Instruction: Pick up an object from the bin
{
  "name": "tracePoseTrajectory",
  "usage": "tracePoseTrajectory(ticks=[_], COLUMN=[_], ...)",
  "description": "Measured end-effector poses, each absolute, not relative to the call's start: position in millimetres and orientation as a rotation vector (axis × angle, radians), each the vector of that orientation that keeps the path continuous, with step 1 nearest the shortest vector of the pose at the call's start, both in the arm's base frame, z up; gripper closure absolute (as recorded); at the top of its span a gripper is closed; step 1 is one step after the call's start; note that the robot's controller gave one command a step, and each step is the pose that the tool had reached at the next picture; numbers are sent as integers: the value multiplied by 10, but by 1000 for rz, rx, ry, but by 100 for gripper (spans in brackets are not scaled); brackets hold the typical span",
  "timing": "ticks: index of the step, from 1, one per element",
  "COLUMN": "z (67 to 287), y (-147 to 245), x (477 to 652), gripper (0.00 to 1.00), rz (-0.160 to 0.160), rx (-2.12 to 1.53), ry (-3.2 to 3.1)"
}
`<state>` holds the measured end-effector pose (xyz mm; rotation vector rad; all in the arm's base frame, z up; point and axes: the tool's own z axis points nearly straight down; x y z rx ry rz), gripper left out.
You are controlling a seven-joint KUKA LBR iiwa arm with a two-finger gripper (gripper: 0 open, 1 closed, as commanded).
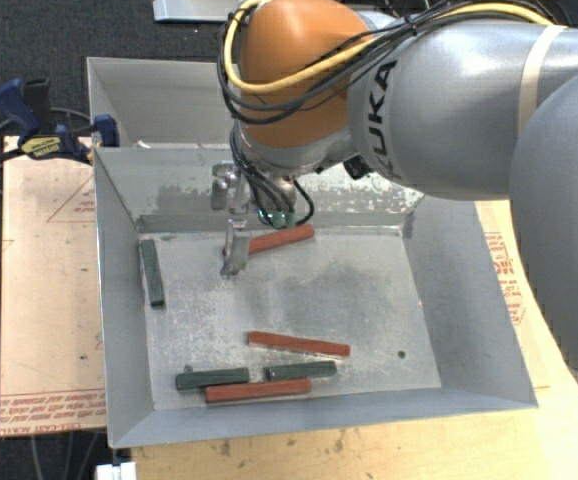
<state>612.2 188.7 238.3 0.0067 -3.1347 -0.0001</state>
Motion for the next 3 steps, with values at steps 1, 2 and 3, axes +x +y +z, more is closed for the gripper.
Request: tracePoseTrajectory(ticks=[1, 2, 3], z=[1200, 684, 724], y=[1156, 782, 803], x=[6026, 5350, 5393], gripper=[0, 0, 100], rz=[2, -2, -4], rx=[302, 499, 504], ry=[-3121, -3097, -3109])
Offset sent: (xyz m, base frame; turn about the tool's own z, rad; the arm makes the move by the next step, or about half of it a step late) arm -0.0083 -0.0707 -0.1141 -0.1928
